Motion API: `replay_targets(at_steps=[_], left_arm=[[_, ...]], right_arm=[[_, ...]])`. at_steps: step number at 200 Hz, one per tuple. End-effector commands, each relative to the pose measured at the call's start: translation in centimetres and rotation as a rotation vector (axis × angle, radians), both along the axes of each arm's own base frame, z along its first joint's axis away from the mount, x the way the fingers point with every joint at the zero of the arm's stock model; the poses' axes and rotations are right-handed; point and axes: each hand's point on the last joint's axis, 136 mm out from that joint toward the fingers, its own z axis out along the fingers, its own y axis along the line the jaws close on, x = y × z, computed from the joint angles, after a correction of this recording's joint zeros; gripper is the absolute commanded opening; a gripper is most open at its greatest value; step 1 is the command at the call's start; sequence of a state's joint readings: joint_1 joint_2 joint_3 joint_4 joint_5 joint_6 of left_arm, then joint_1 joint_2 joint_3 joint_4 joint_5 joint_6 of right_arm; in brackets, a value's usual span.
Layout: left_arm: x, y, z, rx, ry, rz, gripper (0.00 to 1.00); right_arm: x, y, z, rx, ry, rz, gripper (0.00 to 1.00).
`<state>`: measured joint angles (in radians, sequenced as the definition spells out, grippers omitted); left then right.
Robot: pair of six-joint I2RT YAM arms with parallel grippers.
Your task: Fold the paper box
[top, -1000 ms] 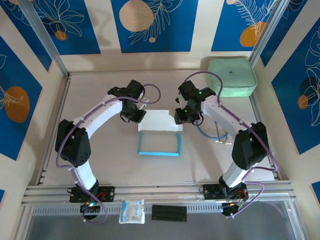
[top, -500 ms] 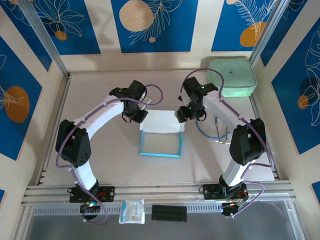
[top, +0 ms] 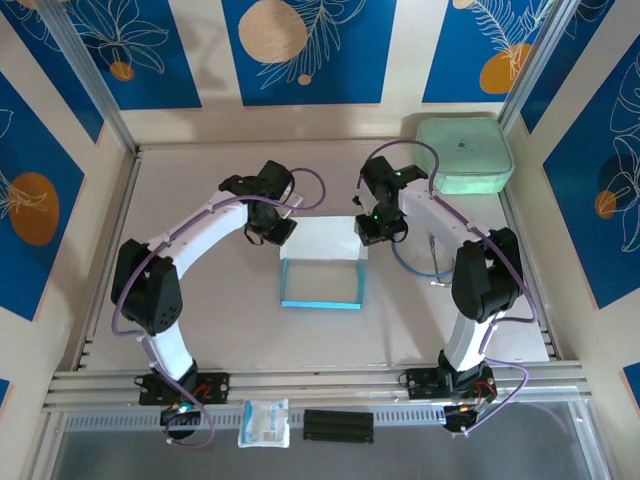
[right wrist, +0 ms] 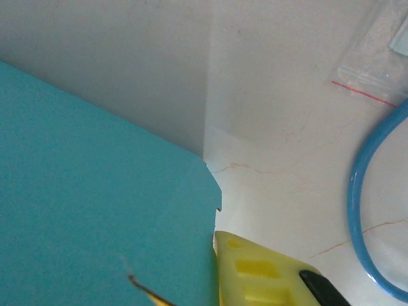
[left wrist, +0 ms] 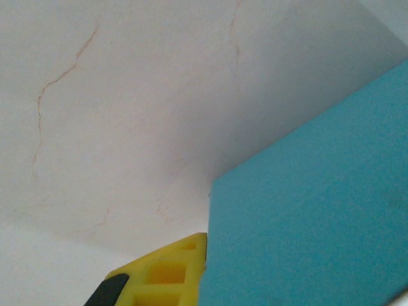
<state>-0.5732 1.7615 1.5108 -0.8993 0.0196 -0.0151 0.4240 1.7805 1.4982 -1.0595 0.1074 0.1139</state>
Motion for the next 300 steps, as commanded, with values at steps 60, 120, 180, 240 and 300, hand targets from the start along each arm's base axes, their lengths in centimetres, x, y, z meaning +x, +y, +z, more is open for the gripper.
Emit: replay_targets(at_steps=[60, 120, 180, 240, 300], left_arm=[[6.0, 0.4, 4.3, -0.093, -0.285, 0.393, 0.04], [7.2, -1.0, 2.7, -0.184, -0.278, 0.461, 0.04], [5.7, -1.8, -1.0, -0.299, -0.185, 0.543, 0.04], [4.6, -2.6, -1.8, -0.36, -0.112, 0.575, 0.04], [5.4, -5.0, -0.1, -0.457, -0.064, 0.566, 0.05]], right_arm=[[5.7, 4.5, 4.7, 0.254, -0.2, -0.347, 0.0], [9.0, 4.0, 3.7, 0.168, -0.377, -0.378, 0.0], [8.5, 5.2, 0.5, 0.131, -0.475, -0.329, 0.0], [7.4, 5.4, -0.7, 0.098, -0.49, -0.301, 0.0], [7.0, 5.6, -0.4, 0.073, -0.51, -0.298, 0.0]])
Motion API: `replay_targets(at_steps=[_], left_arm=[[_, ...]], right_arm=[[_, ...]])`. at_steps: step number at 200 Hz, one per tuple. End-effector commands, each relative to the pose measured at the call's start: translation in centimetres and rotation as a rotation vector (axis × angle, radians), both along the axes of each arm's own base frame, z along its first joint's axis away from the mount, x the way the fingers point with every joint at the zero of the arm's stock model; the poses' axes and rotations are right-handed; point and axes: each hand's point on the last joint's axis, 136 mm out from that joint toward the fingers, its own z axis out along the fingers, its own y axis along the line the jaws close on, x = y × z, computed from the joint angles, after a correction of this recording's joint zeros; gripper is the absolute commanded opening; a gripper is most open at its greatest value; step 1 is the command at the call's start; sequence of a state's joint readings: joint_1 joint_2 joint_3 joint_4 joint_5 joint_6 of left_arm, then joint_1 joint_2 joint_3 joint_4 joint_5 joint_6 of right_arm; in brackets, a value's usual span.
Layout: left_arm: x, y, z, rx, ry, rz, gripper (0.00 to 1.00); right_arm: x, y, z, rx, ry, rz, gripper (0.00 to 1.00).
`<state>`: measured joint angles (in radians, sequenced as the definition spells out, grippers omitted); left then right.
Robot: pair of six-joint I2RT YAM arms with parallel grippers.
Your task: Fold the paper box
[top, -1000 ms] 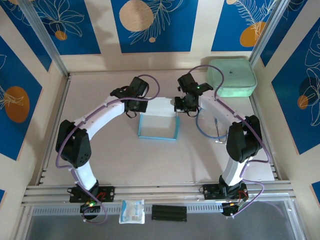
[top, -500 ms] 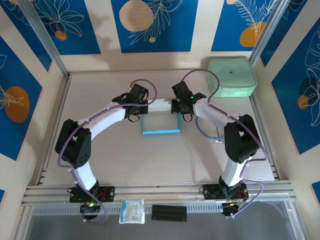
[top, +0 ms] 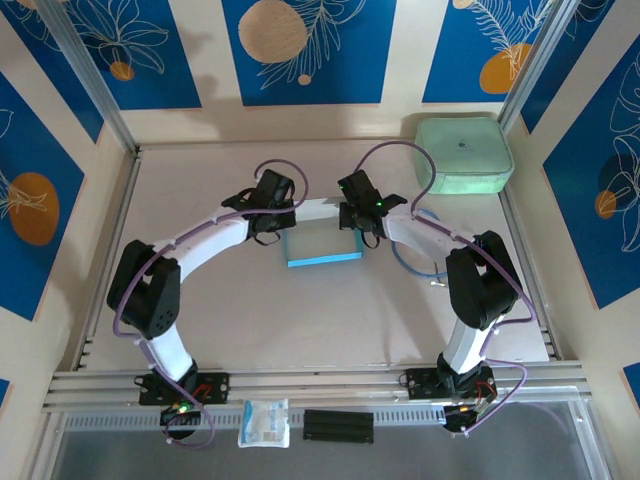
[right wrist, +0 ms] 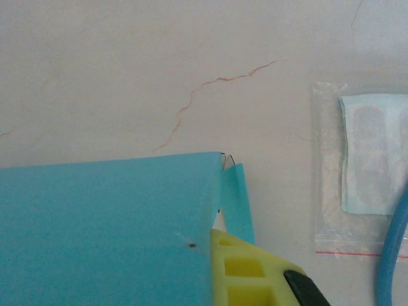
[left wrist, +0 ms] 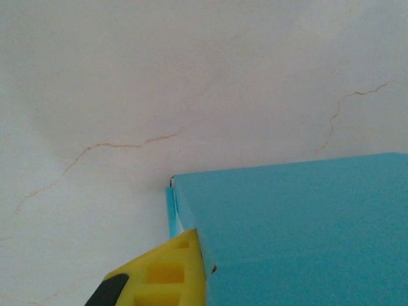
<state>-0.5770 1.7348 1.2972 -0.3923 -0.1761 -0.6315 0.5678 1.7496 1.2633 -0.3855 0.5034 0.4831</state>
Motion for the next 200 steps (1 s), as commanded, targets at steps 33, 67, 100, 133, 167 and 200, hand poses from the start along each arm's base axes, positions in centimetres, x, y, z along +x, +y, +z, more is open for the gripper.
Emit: replay_targets(at_steps=[33, 67, 100, 133, 167, 200], left_arm=[[-1.4, -4.7, -0.6, -0.183, 0.111, -0.1, 0.05], [-3.1, -3.8, -2.1, -0.173, 0.128, -0.089, 0.06], [-4.8, -3.8, -2.3, -0.197, 0.13, -0.111, 0.15], [-6.4, -3.5, -1.6, -0.214, 0.11, -0.117, 0.32], [-8.5, -2.2, -1.6, -0.231, 0.094, -0.082, 0.48], [-10.8, -1.6, -1.8, -0.238, 0.088, -0.078, 0.68]], right_arm=[[-2.1, 2.5, -0.5, 0.045, 0.024, 0.063, 0.0], [-3.2, 2.4, -1.1, 0.026, 0.018, 0.073, 0.0], [-4.2, 1.9, -1.6, -0.015, -0.009, 0.083, 0.0], [-4.9, 1.1, -1.7, -0.107, -0.091, 0.084, 0.0], [-5.9, 1.6, -2.5, -0.161, -0.136, 0.128, 0.0], [-6.6, 1.6, -3.6, -0.202, -0.137, 0.132, 0.0]])
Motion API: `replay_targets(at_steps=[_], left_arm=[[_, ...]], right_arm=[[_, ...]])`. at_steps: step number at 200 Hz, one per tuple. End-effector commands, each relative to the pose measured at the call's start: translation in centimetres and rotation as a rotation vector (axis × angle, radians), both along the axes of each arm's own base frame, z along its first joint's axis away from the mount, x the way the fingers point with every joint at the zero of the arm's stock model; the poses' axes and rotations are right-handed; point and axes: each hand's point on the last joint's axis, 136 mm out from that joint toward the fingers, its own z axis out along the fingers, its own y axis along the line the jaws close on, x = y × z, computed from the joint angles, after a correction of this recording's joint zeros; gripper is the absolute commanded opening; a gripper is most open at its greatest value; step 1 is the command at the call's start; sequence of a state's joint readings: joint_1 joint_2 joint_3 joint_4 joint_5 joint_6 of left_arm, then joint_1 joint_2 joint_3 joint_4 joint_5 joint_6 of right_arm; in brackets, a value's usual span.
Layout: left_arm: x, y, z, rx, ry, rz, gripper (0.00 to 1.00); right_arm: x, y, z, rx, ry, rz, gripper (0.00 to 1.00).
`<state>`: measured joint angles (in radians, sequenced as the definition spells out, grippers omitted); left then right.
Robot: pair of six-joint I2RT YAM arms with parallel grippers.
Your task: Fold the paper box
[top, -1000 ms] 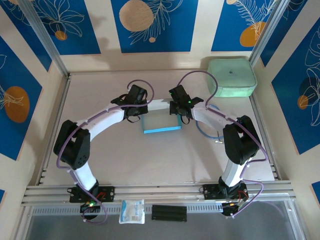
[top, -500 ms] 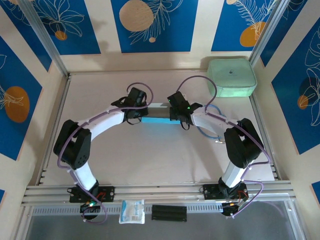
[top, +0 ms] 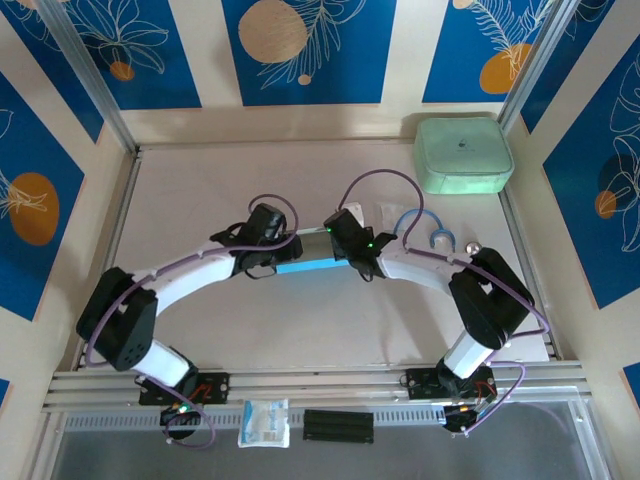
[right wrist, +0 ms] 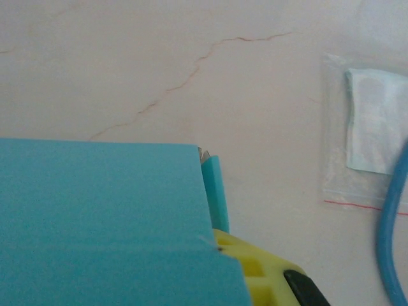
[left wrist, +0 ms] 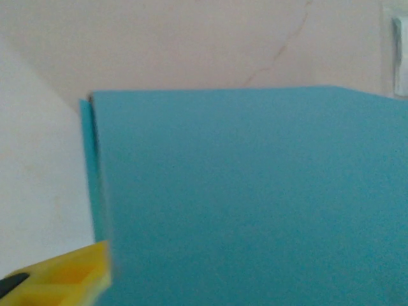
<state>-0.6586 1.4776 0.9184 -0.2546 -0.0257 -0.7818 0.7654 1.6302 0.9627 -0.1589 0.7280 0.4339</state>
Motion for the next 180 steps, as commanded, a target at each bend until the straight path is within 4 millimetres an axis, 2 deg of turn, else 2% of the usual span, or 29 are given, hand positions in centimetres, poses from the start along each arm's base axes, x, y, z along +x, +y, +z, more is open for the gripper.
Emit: replay_targets(at_steps=[1, 35, 73, 97, 116, 144, 160, 180], left_arm=[[-1.6, -0.7, 0.8, -0.053, -0.013, -0.017, 0.68], [-3.1, 0.6, 1.5, -0.029, -0.04, 0.009, 0.79], [-4.4, 2.8, 2.9, -0.025, -0.078, 0.068, 0.82], [-5.0, 4.2, 4.8, -0.025, -0.126, 0.096, 0.82], [-5.1, 6.1, 7.3, 0.022, -0.182, 0.125, 0.82], [-4.3, 9.2, 10.6, 0.19, -0.187, 0.145, 0.83], [-3.3, 10.0, 11.1, 0.202, -0.149, 0.134, 0.83], [-1.4, 10.2, 11.2, 0.134, -0.118, 0.113, 0.84]], right_arm=[[-1.0, -0.2, -1.4, -0.06, 0.012, 0.026, 0.0], [-1.6, 0.1, -2.0, -0.097, 0.008, 0.038, 0.0], [-2.0, 0.1, -2.1, -0.115, 0.002, 0.035, 0.0], [-2.3, -0.1, -2.5, -0.125, 0.01, 0.028, 0.0], [-2.7, 0.2, -2.7, -0.129, 0.007, 0.038, 0.0], [-3.2, 0.4, -3.0, -0.15, 0.001, 0.059, 0.0], [-3.4, 0.6, -3.1, -0.159, -0.003, 0.07, 0.0], [-3.7, 1.0, -3.1, -0.164, -0.011, 0.09, 0.0]])
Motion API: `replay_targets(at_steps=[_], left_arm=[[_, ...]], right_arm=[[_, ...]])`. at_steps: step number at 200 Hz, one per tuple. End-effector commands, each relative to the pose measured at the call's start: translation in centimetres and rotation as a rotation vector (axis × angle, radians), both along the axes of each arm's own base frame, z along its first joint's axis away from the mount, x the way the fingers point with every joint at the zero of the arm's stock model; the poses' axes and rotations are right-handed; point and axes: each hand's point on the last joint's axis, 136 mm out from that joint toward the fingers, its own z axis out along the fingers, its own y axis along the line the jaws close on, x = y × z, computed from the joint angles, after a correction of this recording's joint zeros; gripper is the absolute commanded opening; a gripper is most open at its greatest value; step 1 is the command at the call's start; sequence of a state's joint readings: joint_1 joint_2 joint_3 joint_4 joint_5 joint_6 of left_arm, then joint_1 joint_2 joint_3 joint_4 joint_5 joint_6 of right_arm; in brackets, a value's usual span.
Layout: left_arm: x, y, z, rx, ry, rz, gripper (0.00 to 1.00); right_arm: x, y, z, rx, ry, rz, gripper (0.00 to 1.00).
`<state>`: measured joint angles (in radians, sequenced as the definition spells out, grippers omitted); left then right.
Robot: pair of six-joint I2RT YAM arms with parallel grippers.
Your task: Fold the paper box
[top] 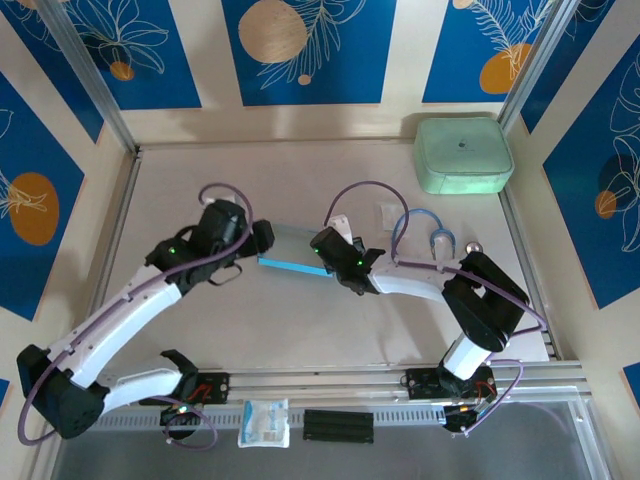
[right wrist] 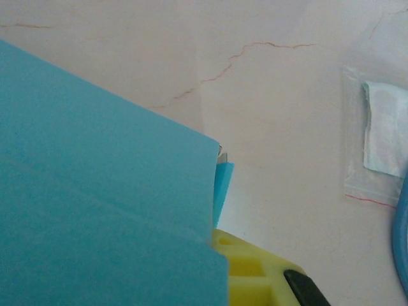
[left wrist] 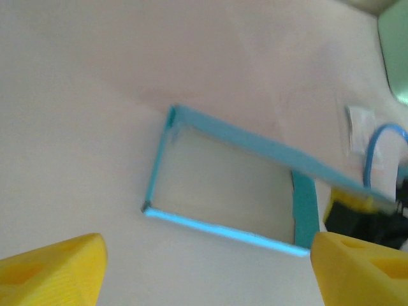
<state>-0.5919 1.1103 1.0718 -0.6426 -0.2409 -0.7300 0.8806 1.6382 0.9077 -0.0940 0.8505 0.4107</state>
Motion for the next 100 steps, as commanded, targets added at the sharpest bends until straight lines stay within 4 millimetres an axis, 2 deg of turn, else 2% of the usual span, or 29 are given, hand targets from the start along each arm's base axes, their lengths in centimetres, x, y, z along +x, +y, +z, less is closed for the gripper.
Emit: replay_targets(at_steps=[1, 20, 45, 68, 100], left_arm=[[0.4, 1.5, -1.6, 0.042, 0.107, -0.054, 0.84], [2.2, 0.6, -1.6, -0.023, 0.136, -0.131, 0.85], [4.3, -0.6, -2.2, -0.02, 0.18, -0.211, 0.85], [6.8, -0.9, -3.2, 0.001, 0.168, -0.231, 0.75], [8.8, -3.2, -4.6, -0.027, 0.159, -0.339, 0.62]], right_arm=[[-1.6, -0.9, -2.6, -0.086, 0.061, 0.029, 0.0], [-1.8, -0.5, -2.6, -0.098, 0.054, 0.054, 0.0], [-1.8, -0.3, -2.7, -0.11, 0.048, 0.076, 0.0], [-1.9, 0.0, -2.7, -0.111, 0.045, 0.09, 0.0], [-2.0, 0.0, -2.9, -0.129, 0.053, 0.096, 0.0]])
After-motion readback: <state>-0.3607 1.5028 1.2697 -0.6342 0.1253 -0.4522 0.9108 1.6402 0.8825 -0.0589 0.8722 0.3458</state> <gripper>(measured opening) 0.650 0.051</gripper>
